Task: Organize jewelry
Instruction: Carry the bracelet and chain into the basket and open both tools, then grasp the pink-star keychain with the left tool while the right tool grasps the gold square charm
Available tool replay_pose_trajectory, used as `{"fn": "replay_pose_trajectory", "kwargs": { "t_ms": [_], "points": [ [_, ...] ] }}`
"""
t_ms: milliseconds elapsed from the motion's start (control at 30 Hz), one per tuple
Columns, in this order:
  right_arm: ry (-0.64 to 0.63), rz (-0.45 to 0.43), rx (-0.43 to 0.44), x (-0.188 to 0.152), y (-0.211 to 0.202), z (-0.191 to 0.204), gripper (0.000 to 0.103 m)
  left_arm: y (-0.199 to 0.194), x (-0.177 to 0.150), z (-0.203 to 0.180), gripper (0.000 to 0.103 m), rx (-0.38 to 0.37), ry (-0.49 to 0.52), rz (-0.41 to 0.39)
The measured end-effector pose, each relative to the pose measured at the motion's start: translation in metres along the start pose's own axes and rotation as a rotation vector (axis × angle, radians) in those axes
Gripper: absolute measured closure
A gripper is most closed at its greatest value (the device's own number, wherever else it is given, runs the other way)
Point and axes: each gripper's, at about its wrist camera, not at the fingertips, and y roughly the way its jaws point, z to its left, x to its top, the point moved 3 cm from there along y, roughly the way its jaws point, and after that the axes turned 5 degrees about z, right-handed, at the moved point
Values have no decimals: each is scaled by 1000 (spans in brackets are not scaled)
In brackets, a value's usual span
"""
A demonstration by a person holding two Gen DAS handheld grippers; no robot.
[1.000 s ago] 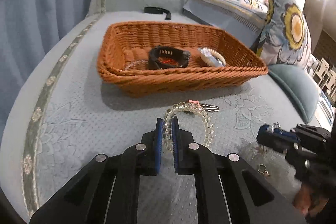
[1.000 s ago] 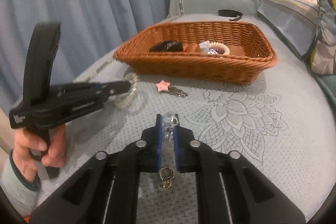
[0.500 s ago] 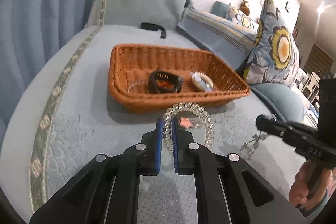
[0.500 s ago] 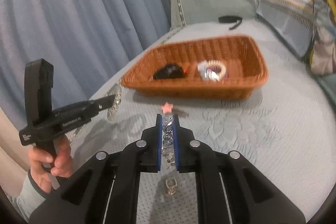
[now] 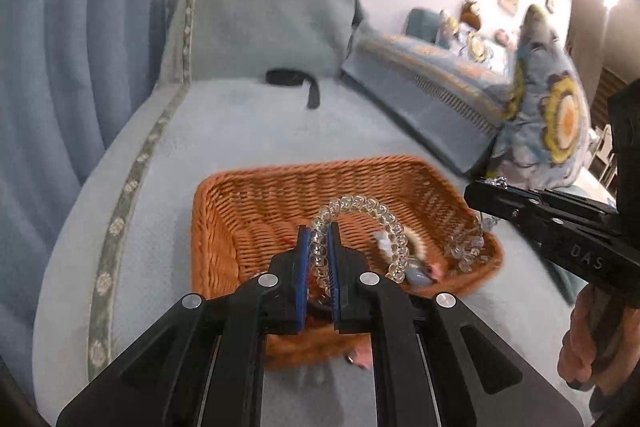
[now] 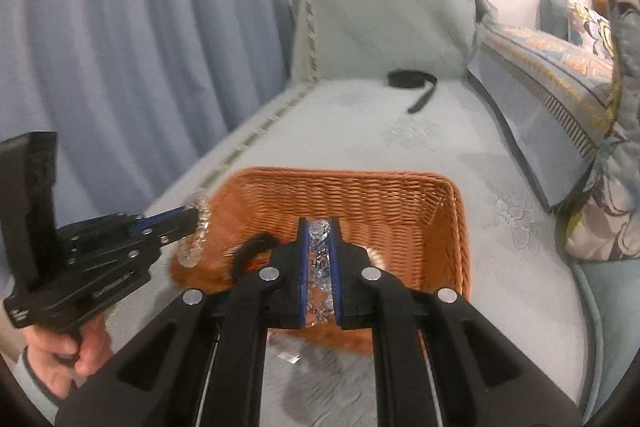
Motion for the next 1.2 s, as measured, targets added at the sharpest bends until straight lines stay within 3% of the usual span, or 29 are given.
{"fn": "replay_pose_trajectory", "kwargs": {
  "t_ms": [133,267,333,400,500,567,733,800,867,1067,1200],
  "points": [
    [22,81,-33,0,37,-10,95,32,-2,12,96,9,-36,62],
    [44,123,-40,-8,48,-14,95,42,-10,14,94,4,-44,83],
    [57,142,-61,-9,48,-18,91,37,-13,15,86,-17,-48,79],
    [63,136,-78,-10,40,-21,82,26,-15,14,72,-31,-44,55],
    [52,103,-88,-14,18,-19,49,-2,-20,14,65,-58,-40,11],
    [42,82,-81,-20,0,-15,47,-25,-25,15,58,-78,-50,-22],
    [23,84,-48,-54,-43,8,46,-84,-48,20,57,-91,-81,-78],
    [28,106,-48,-70,-53,15,36,-101,-60,19,56,-89,-84,-79],
    [37,121,-58,-89,-62,22,32,-114,-71,17,54,-83,-81,-70],
    [66,152,-76,-140,-75,36,30,-138,-107,8,53,-91,-77,-37],
    [67,158,-98,-174,-75,43,30,-132,-131,0,53,-121,-65,2]
  ]
}}
